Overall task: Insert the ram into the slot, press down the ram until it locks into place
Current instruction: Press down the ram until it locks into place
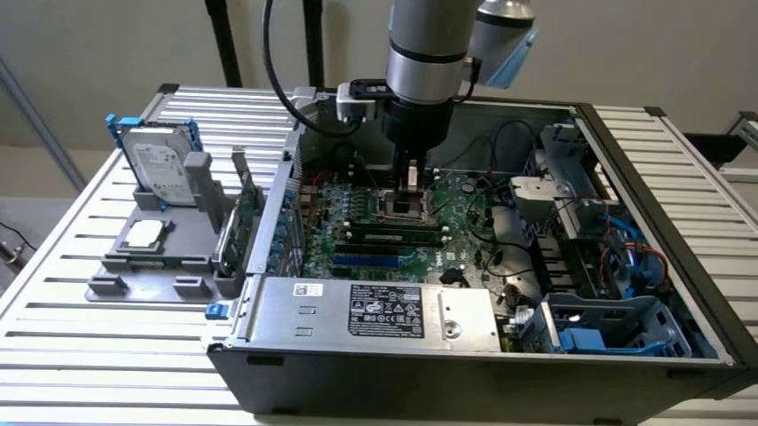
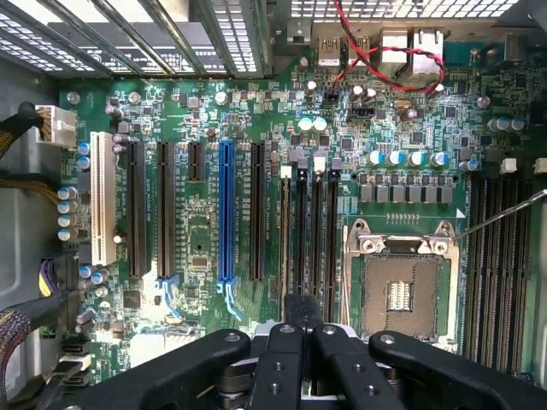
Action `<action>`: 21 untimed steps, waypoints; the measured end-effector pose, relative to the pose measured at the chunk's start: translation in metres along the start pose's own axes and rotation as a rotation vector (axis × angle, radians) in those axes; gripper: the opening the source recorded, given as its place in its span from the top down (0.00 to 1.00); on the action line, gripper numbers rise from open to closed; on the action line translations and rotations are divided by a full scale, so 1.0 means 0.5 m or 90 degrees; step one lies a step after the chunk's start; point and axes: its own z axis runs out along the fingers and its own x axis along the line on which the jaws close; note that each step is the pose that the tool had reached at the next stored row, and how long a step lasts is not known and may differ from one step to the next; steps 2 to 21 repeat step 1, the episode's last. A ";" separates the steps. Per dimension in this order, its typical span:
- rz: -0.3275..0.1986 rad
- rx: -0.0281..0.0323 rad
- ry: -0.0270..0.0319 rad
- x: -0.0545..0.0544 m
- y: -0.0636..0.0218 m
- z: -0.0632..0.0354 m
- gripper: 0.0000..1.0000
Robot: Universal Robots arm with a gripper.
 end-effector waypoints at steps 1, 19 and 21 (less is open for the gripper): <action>0.000 0.0000 0.0000 0.000 0.000 0.000 0.89; 0.000 0.0000 0.0000 0.000 0.000 0.000 0.89; 0.000 0.0000 0.0000 0.000 0.000 0.000 0.89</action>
